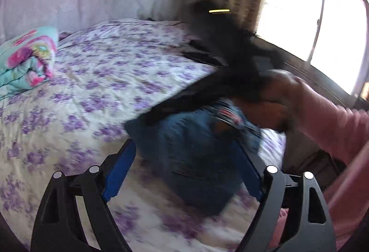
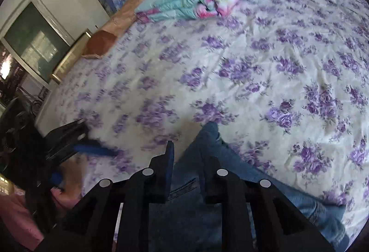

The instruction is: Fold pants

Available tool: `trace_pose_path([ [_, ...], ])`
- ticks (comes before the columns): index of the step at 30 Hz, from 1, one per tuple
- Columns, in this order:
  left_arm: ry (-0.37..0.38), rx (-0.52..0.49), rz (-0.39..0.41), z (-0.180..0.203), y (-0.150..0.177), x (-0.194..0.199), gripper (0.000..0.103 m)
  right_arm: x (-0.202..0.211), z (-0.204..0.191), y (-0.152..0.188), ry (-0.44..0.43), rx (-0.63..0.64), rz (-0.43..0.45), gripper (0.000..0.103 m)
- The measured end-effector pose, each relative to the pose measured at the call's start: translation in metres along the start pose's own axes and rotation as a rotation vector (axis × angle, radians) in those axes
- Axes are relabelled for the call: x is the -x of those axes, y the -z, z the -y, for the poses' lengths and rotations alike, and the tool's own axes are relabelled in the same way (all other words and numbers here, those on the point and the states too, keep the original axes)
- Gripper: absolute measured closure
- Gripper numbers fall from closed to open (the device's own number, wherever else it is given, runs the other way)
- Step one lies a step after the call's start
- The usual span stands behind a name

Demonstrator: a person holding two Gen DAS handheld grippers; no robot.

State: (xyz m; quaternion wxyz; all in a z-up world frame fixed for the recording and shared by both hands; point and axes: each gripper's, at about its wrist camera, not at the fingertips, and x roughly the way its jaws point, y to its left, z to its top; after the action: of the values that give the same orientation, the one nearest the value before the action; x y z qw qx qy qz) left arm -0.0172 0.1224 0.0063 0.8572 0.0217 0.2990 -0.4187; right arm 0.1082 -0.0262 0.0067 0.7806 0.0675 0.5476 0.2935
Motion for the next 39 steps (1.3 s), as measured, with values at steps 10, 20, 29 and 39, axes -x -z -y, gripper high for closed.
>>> trace_pose_path([
  [10,0.044,-0.212,-0.215,0.064,0.039,-0.057,0.018,0.031,0.044,0.011,0.214,-0.12,0.091,0.094],
  [20,0.169,-0.012,-0.086,0.061,0.019,-0.036,0.017,0.125,0.01,0.108,0.071,-0.022,0.319,0.072],
  [29,-0.029,-0.185,-0.183,0.096,0.026,-0.053,0.015,0.13,0.069,0.176,0.078,-0.214,0.43,0.053],
  [39,-0.224,0.426,-0.183,-0.007,0.001,-0.047,0.004,0.144,0.118,0.201,0.065,-0.429,0.459,0.038],
])
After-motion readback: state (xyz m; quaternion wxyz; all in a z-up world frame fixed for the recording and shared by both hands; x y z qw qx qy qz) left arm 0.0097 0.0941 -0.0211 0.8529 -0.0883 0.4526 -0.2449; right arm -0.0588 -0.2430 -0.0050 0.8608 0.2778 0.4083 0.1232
